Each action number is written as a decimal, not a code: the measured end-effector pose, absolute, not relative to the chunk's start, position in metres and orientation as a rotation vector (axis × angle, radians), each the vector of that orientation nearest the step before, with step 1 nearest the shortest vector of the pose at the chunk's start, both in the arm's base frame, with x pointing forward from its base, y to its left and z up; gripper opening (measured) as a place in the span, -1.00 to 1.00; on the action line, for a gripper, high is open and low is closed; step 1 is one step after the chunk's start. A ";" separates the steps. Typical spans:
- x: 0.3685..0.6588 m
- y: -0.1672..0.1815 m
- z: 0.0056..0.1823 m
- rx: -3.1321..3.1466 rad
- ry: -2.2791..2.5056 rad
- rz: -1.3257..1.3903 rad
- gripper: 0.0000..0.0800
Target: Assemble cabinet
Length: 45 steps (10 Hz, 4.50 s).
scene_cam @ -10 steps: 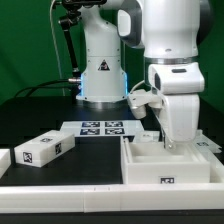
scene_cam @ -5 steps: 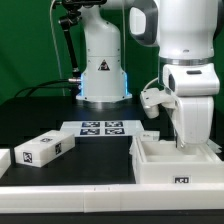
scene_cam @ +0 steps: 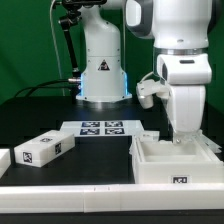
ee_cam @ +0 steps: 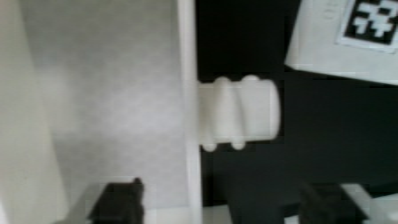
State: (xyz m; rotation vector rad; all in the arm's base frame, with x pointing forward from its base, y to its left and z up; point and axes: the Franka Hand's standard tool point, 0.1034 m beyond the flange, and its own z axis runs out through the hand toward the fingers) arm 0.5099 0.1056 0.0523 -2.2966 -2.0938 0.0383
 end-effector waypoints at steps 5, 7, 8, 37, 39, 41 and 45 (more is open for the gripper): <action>0.469 0.120 0.073 -2.348 -2.054 0.047 0.97; 0.469 0.118 0.072 -2.351 -2.048 0.050 0.99; 0.469 0.118 0.072 -2.351 -2.047 0.051 0.99; 0.420 0.172 0.014 -2.009 -2.246 0.033 -0.81; 0.420 0.172 0.014 -2.009 -2.246 0.032 -0.82; 0.422 0.170 0.016 -2.020 -2.241 0.035 -0.82; 0.433 0.141 0.063 -2.144 -2.197 0.102 -0.82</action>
Offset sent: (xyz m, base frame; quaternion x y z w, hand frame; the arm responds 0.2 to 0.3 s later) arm -0.0333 0.0220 0.0148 0.0047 -0.0118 -0.0345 0.9993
